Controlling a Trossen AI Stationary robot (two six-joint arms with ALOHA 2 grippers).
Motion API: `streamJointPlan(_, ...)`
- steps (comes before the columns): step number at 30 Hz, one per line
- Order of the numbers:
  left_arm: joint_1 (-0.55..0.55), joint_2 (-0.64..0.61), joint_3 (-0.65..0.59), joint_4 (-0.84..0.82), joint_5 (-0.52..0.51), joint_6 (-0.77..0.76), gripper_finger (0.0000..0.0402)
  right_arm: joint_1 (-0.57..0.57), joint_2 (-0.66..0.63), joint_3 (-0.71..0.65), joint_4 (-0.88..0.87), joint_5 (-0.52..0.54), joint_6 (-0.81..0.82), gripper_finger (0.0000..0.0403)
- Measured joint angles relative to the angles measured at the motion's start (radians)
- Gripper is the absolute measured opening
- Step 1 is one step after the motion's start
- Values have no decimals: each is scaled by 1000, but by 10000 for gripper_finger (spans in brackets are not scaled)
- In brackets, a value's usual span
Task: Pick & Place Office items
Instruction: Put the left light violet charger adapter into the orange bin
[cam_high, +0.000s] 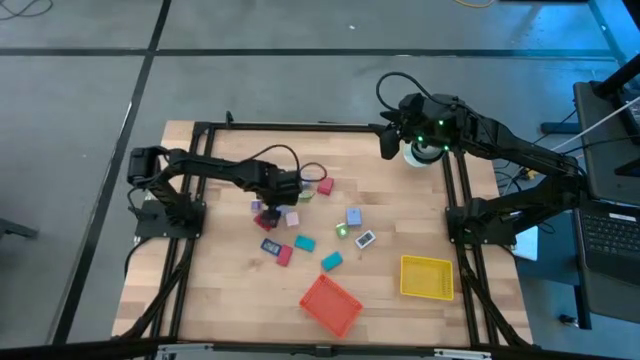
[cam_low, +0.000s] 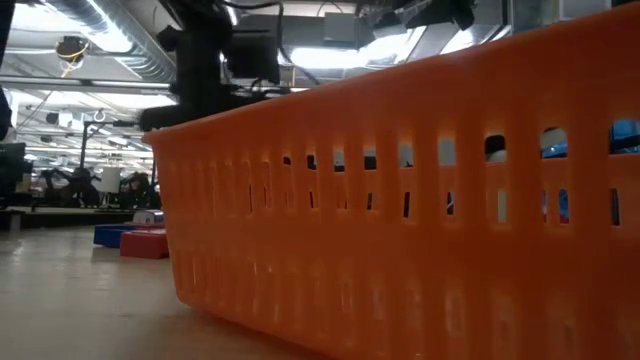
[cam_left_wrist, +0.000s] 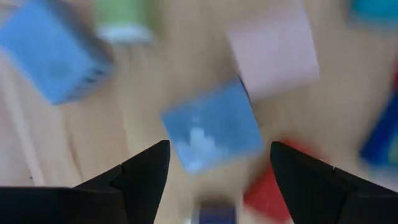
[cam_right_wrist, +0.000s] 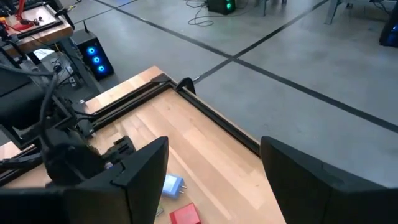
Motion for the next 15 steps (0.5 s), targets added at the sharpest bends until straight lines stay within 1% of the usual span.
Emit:
streamJointPlan(1, -15, 0, 0, -39, -15, 88, 274, 0, 0, 0, 0, -9, 0, 261)
streamJointPlan(3, -48, -5, -1, -83, -91, 245, 274, 0, 0, 0, 0, -20, 0, 261)
streamJointPlan(5, -67, -16, -1, -70, -146, 349, 274, 0, 0, 0, 0, -23, 0, 261)
streamJointPlan(6, -70, -24, -4, -42, -151, 385, 274, 0, 0, 0, 0, -23, 0, 261)
streamJointPlan(8, -72, -36, -19, 49, -166, 420, 274, 0, 0, 0, 1, -23, 18, 261)
streamJointPlan(11, -76, -40, -45, 171, -160, 425, 274, 0, 0, 0, 2, -23, 23, 261)
streamJointPlan(13, -77, -40, -59, 196, -128, 449, 274, 0, 0, 0, 4, -30, 26, 261)
streamJointPlan(15, -83, -41, -85, 181, -113, 501, 274, 0, 0, 0, 8, -45, 26, 261)
